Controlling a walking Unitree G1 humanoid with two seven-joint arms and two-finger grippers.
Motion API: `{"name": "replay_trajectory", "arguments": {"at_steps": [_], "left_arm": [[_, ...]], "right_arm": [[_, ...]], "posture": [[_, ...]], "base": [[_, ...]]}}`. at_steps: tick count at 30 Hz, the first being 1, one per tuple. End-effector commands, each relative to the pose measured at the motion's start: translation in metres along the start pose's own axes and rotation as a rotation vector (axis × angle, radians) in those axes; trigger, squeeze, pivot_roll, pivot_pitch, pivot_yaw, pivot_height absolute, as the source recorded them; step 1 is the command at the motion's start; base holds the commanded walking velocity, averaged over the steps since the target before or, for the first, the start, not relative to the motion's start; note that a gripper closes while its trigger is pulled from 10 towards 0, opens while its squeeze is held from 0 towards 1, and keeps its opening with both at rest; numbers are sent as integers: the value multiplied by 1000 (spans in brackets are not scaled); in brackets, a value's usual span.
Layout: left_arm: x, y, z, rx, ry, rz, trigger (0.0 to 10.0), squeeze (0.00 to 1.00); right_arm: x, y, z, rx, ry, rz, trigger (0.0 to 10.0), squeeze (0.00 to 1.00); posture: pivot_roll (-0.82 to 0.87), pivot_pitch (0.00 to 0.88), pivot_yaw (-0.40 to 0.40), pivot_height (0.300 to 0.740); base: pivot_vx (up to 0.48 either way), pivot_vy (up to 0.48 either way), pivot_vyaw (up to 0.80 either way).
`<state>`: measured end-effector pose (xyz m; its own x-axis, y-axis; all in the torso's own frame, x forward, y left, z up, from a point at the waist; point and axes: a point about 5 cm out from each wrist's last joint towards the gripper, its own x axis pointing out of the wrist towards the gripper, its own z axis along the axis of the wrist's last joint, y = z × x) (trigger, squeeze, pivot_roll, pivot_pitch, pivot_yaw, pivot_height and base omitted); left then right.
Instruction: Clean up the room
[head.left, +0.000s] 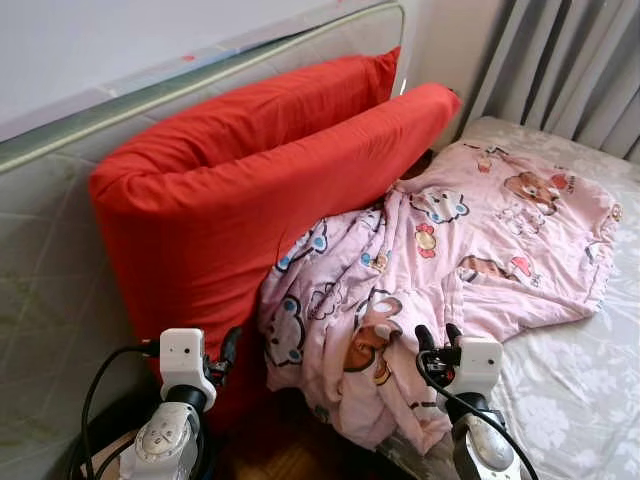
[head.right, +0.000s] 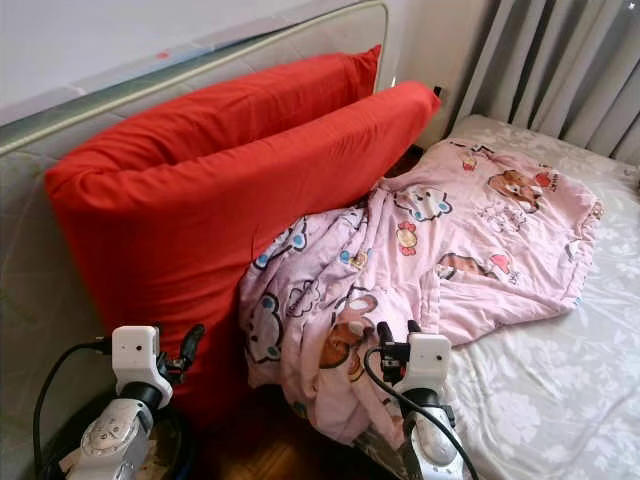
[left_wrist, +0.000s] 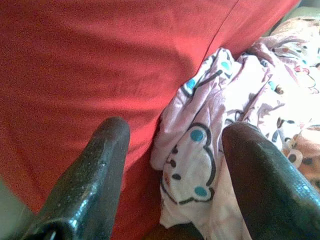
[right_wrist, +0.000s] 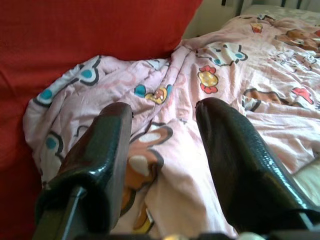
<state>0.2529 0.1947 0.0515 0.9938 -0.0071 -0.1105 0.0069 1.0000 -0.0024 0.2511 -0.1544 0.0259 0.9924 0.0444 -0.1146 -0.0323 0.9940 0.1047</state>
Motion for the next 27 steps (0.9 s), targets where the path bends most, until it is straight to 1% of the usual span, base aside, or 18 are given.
{"name": "replay_trajectory", "arguments": {"at_steps": [1, 11, 18, 21, 23, 27], "left_arm": [[1, -3, 3, -11, -7, -16, 10000, 0], [3, -5, 7, -7, -27, -23, 10000, 0], [5, -6, 20, -10, -79, -25, 10000, 0], [5, -7, 23, -13, -89, -41, 10000, 0], [4, -6, 25, -10, -92, -44, 10000, 0], [3, -5, 24, -7, -89, -48, 10000, 0]], "right_arm": [[-1, -3, -2, 2, 8, -8, 10000, 0], [0, -8, -3, 8, -9, -30, 10000, 0], [-1, -13, -1, 5, -28, -64, 10000, 0], [0, -16, 0, -3, -41, -81, 10000, 0], [0, -21, 5, 10, -59, -127, 10000, 0], [-3, -25, 6, 19, -59, -154, 10000, 0]], "posture": [[-43, 35, -7, 725], [-46, 35, -7, 725], [-42, 32, -10, 725], [-39, 25, -8, 725], [-36, 17, -4, 725], [-41, 10, -3, 725]], "base": [[0, 0, 0], [0, 0, 0], [0, 0, 0], [0, 0, 0], [0, 0, 0], [0, 0, 0]]}}
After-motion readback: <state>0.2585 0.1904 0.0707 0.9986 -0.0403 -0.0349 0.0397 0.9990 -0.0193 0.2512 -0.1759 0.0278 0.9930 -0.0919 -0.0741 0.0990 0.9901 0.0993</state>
